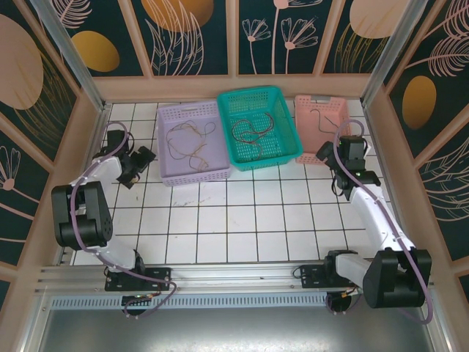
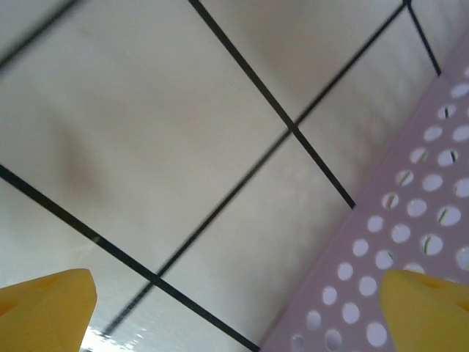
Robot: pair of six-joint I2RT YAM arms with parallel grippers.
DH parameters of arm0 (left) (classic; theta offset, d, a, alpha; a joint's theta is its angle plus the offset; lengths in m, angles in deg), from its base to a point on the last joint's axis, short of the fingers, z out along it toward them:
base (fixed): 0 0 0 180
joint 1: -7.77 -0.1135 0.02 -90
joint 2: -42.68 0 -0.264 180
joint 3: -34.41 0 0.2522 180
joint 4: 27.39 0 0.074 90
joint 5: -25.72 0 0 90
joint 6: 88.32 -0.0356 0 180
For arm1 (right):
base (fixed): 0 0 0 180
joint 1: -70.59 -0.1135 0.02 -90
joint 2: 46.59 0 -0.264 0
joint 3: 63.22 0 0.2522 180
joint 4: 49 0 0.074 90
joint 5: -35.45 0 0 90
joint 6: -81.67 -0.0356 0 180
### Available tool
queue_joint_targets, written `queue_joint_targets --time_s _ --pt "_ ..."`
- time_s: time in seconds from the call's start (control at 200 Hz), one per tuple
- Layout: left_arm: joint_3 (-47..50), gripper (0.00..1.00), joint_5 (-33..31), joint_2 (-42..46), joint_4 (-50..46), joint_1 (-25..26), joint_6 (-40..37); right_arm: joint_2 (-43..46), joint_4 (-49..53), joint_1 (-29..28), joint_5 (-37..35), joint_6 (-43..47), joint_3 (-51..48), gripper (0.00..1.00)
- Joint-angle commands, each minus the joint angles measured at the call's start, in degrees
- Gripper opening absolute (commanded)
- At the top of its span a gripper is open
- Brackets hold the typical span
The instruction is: Untangle the cables
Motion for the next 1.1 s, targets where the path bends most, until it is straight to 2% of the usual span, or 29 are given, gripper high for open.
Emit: queue_joint_targets --time_s 0.0,0.09,0.135,0.18,0.245,0.29,0.325,0.415,0.47,0.656,0.696,0.756,0.806,0.841,0.896,1.021,1.096 --pt "0.43 0.99 -7.34 6.99 2.82 -0.33 -3.98 0.43 -5.31 0.42 -2.08 3.05 0.22 0.99" --pt "3.35 0.99 -10.19 13.48 11.43 -0.31 -7.99 2.03 -9.68 0.99 -6.54 2.75 -1.69 0.99" --pt "6.57 0.98 -17.45 18.47 17.03 0.0 -7.1 2.89 -12.77 1.36 -8.73 3.08 -3.39 0.99" --pt "12.47 0.98 -26.21 23.87 25.39 0.21 -5.73 4.18 -19.98 3.07 -5.38 6.15 -6.49 0.99" --pt "22.59 0.99 -32.31 28.93 40.97 0.21 -10.12 5.68 -29.66 5.51 -1.05 7.9 -12.02 0.99" --pt "27.8 0.99 -29.85 29.87 51.79 0.21 -19.92 5.71 -38.58 5.52 -1.36 12.07 -17.3 0.99" --pt "29.49 0.99 -26.58 29.31 54.51 0.22 -24.72 5.32 -47.01 5.24 -2.11 15.83 -21.36 0.99" --pt "30.26 0.99 -18.39 25.42 52.53 0.21 -28.66 1.86 -60.68 5.34 -4.17 22.07 -29.75 0.99" --pt "31.97 0.99 -16.66 23.73 54.32 0.21 -28.98 -0.87 -66.57 5.97 -2.05 23.85 -32.23 0.99" --pt "35.45 0.99 -16.55 16.57 69.28 0.21 -29.08 -12.73 -78.71 5.79 1.8 25.71 -33.4 0.99" --pt "35.3 0.99 -16.75 14.38 71.54 0.21 -30.2 -14.08 -73.07 5.9 3.47 25.78 -30.04 0.99" --pt "35.03 0.99 -17.28 10.32 74.4 0.21 -29.71 -17.09 -70.2 5.91 5.01 25.65 -26.78 0.99" --pt "34.59 0.99 -14.69 7.34 76.46 0.21 -30.65 -18.4 -70.23 5.82 5.85 25.01 -25.74 0.99" --pt "33.12 0.99 -14.16 7.21 73.01 0.36 -31.45 -18.59 -73.73 5.64 6.18 23.91 -26.69 0.99" --pt "33.81 0.99 -13.69 7.48 74.03 0.55 -31.85 -19.63 -77.29 5.0 6.57 24.71 -28.31 0.99" --pt "39.5 0.99 -12.25 10.17 82.6 0.74 -32.72 -22.56 -87.18 4.69 10.19 26.43 -32.36 0.99" --pt "43.54 0.99 -11.36 11.2 89.33 1.47 -33.93 -23.63 -92.31 4.09 9.92 27.08 -34.51 0.99"
